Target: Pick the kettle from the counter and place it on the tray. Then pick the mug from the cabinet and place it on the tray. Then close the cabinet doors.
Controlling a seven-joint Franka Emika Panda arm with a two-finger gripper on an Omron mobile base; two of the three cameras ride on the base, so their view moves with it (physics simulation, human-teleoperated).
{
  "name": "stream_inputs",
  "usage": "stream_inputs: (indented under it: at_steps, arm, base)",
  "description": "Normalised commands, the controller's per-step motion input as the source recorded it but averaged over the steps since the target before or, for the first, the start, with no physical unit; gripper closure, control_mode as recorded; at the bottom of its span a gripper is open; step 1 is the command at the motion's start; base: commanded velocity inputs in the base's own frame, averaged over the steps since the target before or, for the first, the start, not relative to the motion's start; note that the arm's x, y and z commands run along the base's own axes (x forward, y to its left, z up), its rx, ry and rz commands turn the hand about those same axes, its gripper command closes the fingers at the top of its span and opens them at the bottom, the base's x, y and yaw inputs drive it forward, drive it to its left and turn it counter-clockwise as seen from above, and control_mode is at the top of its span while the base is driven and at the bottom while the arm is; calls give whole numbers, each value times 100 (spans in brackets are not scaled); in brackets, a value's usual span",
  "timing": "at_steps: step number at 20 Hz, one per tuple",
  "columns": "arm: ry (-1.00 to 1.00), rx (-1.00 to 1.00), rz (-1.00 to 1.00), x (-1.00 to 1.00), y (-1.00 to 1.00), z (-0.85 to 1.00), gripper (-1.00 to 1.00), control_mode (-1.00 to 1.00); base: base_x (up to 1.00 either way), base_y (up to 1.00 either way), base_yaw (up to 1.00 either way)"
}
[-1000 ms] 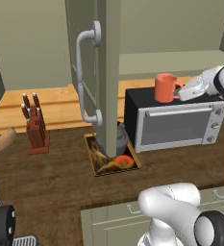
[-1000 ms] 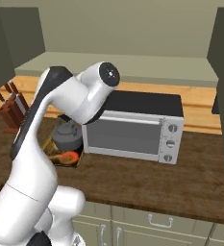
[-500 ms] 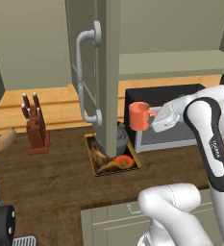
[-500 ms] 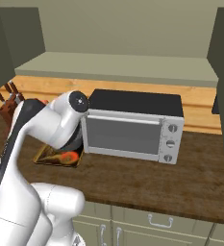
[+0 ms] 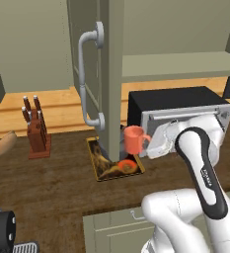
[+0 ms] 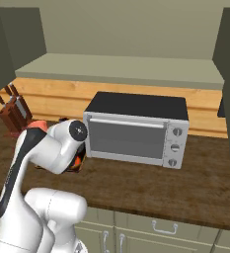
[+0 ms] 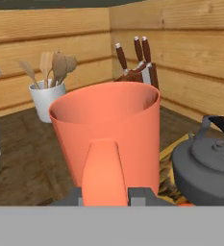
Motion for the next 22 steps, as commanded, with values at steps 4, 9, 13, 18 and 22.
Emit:
stream_inputs:
  at_steps: [4, 9, 13, 18, 22]
  arm:
    - [0, 0, 0, 13, 0, -56, 100, -100]
    - [0, 0, 0, 10, 0, -60, 100, -100]
    - [0, 0, 0, 6, 0, -58, 100, -100]
    - [0, 0, 0, 21, 2, -56, 100, -100]
    - [0, 0, 0, 27, 13, -51, 100, -100]
  base:
    - [0, 0, 0]
    - [0, 0, 0]
    - [0, 0, 0]
    - [0, 0, 0]
    - [0, 0, 0]
